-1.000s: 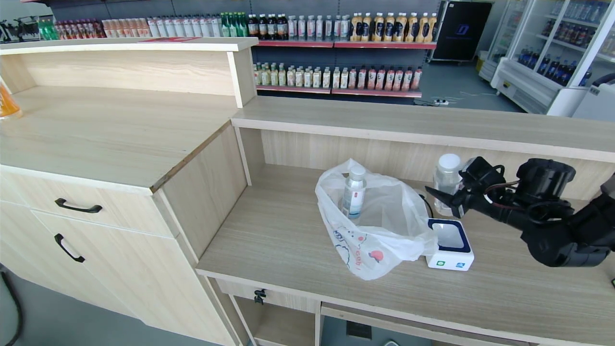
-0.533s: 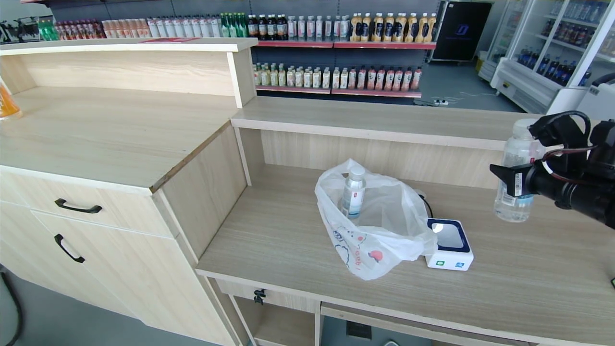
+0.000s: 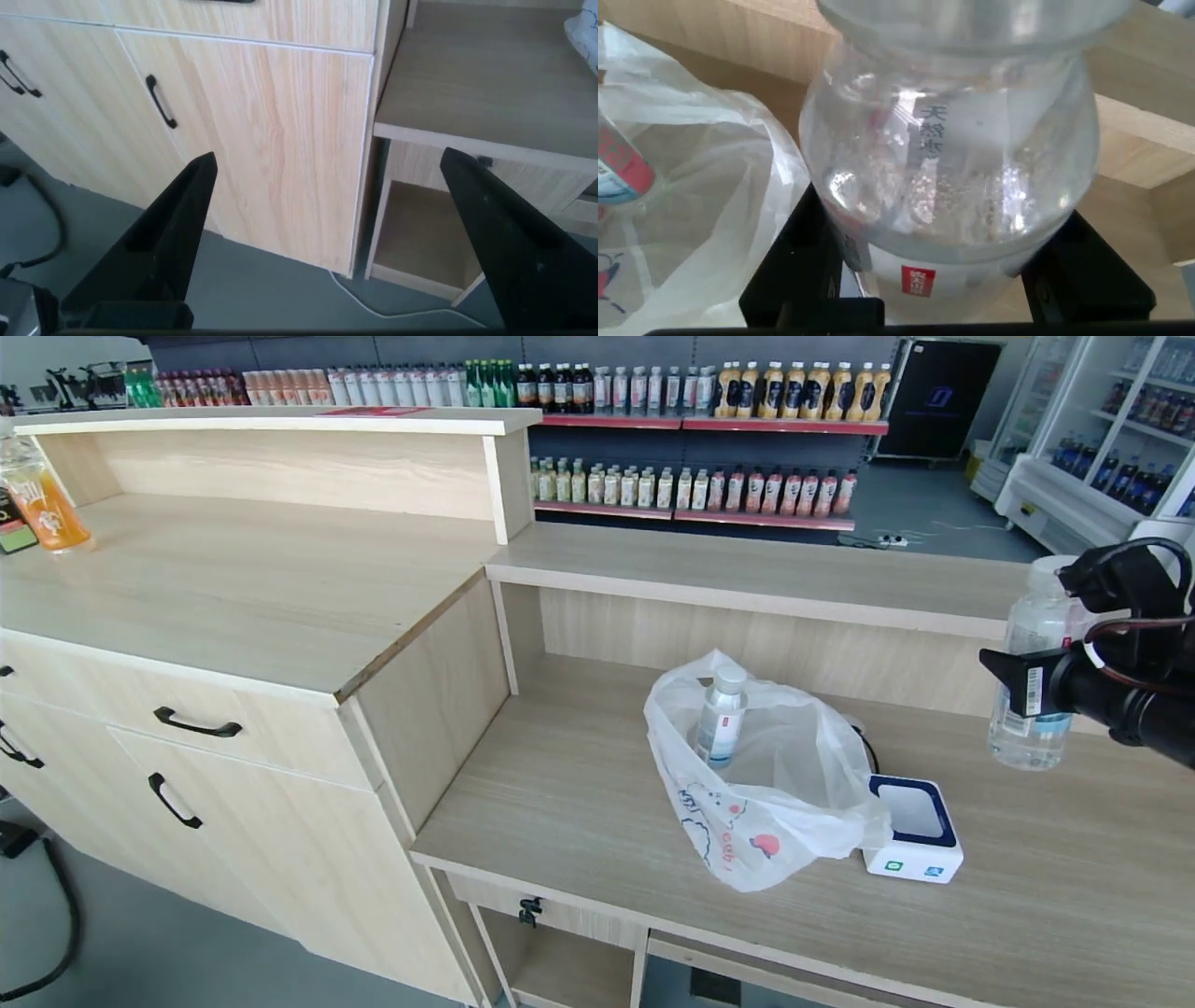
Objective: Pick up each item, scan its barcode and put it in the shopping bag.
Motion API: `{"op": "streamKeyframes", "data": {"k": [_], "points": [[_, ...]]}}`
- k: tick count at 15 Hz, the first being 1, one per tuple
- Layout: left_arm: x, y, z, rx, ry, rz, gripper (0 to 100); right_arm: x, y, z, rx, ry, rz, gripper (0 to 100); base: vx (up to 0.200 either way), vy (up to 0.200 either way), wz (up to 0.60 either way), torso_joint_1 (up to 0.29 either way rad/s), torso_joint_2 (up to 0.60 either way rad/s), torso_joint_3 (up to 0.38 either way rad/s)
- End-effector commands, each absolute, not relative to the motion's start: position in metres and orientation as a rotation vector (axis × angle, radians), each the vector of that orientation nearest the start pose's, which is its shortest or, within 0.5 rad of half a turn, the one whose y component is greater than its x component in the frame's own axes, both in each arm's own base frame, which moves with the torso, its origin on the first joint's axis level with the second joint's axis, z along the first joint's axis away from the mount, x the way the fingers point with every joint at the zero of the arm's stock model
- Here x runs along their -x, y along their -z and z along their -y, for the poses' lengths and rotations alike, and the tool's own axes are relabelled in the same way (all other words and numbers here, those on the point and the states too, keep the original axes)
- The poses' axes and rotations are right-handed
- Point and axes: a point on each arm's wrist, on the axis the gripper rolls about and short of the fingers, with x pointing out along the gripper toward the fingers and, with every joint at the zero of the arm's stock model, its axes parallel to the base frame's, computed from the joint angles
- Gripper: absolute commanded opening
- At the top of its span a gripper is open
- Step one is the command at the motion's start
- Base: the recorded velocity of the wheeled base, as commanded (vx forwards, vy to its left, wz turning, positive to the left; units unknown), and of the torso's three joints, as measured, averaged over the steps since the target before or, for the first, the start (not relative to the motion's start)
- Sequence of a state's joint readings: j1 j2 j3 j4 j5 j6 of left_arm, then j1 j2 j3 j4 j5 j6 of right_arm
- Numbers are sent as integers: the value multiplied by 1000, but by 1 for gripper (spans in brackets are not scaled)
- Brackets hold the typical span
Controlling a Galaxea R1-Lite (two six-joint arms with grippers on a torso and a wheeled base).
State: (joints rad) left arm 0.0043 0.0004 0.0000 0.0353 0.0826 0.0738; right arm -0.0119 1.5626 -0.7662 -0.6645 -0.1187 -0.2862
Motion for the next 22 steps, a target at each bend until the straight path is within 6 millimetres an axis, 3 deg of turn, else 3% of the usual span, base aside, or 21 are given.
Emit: {"op": "streamKeyframes", "data": {"k": [1, 4, 10, 22], "points": [[23, -72, -2, -75, -86, -38, 100, -281, -211, 3, 287, 102, -139, 0, 0, 0, 600, 7, -2, 2], [23, -72, -2, -75, -86, -38, 100, -298, -195, -1, 277, 89, -124, 0, 0, 0, 200, 4, 1, 1], [23, -72, -2, -75, -86, -38, 100, -344, -141, -2, 163, 93, -132, 0, 0, 0, 0, 0, 0, 0], [23, -72, -2, -75, -86, -38, 100, -393, -78, -13, 85, -14, -76, 0, 0, 0, 0, 0, 0, 0]]}}
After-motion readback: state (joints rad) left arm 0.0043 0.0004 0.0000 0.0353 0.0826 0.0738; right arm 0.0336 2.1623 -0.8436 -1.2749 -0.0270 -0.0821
